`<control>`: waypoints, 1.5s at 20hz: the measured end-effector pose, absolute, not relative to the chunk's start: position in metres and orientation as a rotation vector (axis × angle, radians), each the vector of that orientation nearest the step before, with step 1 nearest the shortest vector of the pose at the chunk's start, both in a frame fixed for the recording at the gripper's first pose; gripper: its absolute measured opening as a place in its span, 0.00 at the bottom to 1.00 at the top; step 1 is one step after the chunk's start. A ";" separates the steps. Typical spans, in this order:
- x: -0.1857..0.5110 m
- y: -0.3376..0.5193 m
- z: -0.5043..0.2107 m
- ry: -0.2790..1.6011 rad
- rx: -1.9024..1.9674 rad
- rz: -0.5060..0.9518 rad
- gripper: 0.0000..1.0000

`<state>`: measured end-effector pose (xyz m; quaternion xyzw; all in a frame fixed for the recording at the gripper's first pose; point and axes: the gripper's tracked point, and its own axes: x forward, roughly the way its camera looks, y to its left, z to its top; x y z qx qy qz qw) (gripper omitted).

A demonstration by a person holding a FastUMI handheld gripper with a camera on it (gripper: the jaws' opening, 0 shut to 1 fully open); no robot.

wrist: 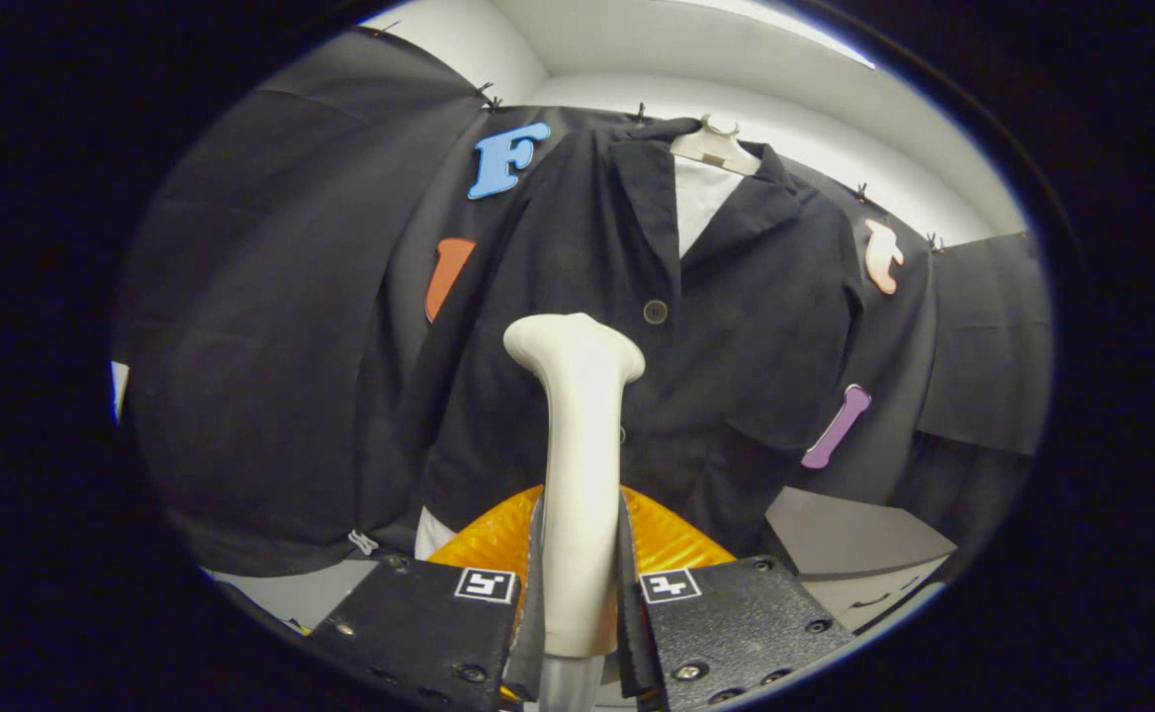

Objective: Iron the clothes twice with a garment steamer, once on the left side and once on the right side.

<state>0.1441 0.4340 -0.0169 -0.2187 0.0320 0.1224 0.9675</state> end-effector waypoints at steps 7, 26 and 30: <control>0.121 0.418 -0.082 0.202 -0.469 0.276 0.32; 0.070 0.361 -0.139 0.424 -0.427 0.245 0.32; 0.050 0.320 -0.110 0.421 -0.374 0.247 0.32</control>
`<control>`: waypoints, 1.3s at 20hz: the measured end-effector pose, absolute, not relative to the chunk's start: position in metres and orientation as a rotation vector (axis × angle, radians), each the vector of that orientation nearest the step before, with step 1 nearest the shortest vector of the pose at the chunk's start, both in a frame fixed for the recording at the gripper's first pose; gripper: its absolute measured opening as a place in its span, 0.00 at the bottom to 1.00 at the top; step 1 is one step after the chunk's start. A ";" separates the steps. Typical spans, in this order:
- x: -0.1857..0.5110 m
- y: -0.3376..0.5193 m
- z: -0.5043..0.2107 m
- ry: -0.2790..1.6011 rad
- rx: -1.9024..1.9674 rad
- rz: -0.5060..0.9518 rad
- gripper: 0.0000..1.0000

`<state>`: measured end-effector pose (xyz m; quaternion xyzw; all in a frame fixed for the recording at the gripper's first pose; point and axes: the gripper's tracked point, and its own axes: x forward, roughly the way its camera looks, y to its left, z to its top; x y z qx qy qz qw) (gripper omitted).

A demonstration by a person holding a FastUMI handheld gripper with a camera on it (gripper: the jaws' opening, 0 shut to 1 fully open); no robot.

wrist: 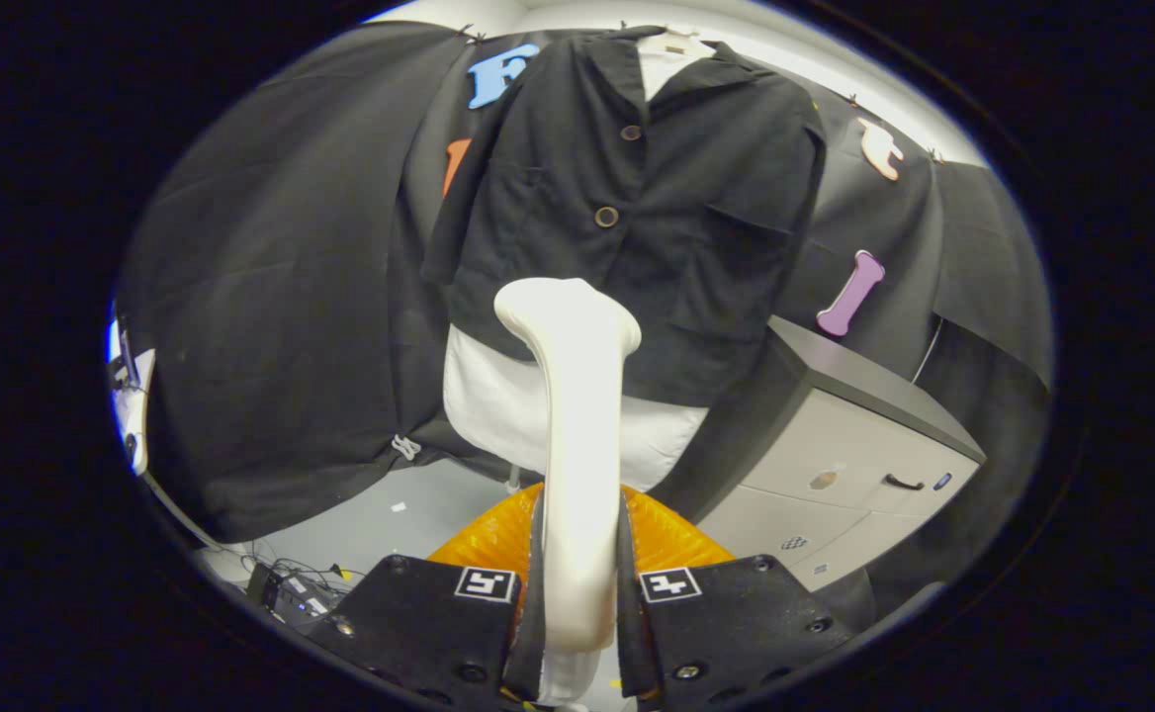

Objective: Iron the clothes twice with a garment steamer, once on the left side and once on the right side.

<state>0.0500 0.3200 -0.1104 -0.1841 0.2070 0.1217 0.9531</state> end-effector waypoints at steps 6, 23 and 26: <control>0.019 0.203 -0.068 0.442 -0.296 0.178 0.32; -0.091 -0.022 -0.028 0.432 -0.142 0.003 0.33; -0.097 -0.040 -0.031 0.441 -0.127 -0.008 0.33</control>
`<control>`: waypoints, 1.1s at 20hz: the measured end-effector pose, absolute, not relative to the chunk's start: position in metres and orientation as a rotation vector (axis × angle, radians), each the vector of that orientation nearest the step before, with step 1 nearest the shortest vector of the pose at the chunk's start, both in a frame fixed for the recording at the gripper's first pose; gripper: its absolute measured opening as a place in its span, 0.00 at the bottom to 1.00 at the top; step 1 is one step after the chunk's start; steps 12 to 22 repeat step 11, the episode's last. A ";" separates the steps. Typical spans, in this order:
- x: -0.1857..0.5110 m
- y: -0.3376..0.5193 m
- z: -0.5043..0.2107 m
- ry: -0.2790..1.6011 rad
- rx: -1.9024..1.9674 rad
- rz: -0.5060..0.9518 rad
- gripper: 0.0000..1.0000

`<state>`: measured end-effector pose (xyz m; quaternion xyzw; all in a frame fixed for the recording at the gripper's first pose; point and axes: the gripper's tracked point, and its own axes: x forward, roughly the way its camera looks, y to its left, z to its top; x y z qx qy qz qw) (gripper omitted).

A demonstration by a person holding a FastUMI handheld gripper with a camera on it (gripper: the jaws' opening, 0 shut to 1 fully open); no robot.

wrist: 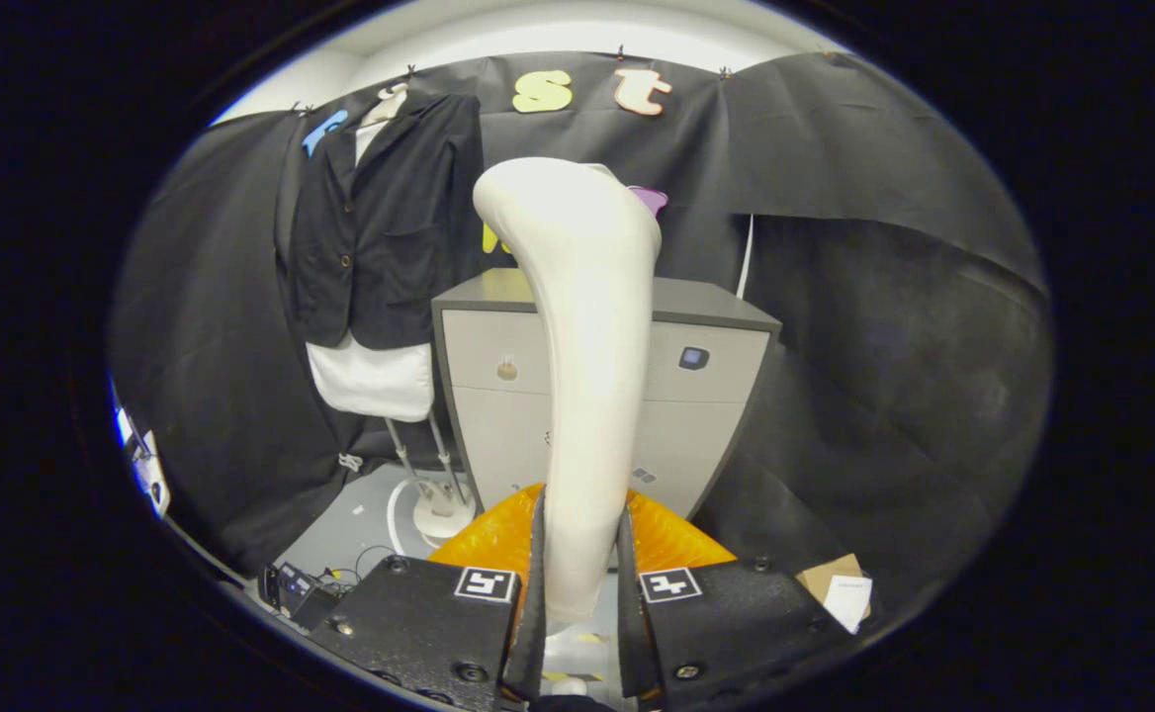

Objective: Iron the clothes twice with a garment steamer, once on the left side and once on the right side.

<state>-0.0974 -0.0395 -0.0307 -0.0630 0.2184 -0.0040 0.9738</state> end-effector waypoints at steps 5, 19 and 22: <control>-0.105 -0.052 -0.027 0.433 -0.075 -0.066 0.32; -0.113 -0.044 -0.021 0.400 -0.076 -0.091 0.32; -0.113 -0.044 -0.021 0.400 -0.076 -0.091 0.32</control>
